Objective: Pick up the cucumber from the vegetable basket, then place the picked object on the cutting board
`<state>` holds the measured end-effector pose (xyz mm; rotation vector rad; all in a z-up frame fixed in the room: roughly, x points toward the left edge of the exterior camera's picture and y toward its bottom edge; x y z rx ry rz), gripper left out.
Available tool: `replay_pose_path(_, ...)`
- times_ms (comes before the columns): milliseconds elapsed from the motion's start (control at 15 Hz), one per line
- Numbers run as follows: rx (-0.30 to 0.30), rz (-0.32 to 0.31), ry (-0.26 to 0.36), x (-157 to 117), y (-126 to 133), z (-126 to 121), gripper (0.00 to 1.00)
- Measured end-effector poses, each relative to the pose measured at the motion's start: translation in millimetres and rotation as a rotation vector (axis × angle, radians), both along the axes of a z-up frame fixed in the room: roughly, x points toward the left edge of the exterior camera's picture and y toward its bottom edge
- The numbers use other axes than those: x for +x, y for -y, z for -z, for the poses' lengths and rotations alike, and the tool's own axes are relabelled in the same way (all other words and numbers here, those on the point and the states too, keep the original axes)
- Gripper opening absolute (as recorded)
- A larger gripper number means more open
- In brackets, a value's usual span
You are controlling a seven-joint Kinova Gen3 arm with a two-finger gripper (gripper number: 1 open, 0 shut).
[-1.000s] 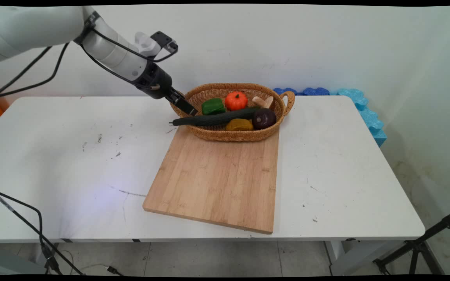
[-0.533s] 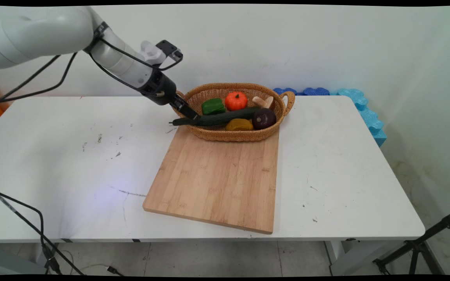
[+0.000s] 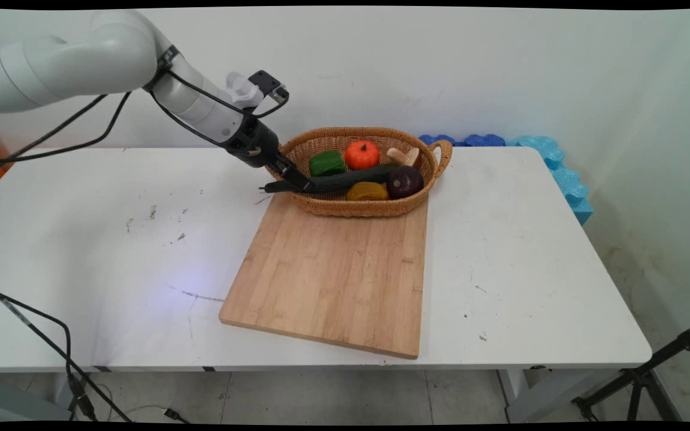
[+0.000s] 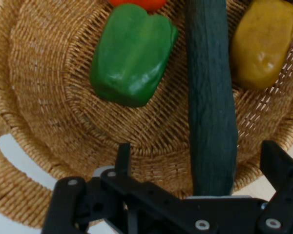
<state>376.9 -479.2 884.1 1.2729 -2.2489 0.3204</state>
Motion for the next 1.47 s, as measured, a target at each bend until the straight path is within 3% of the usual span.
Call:
replay_pose_path(333, -0.002, 0.009, 0.004, -0.7, 2.8, 5.9, 1.00)
replay_pose_path(400, -0.003, 0.012, 0.004, -1.0, 3.3, 6.9, 0.00)
replay_pose_path(1067, -0.009, 0.047, 0.009, -5.3, 3.5, 9.4, 0.00)
replay_pose_path(1467, -0.040, 0.059, 0.013, -5.8, 6.0, -4.6, 0.00)
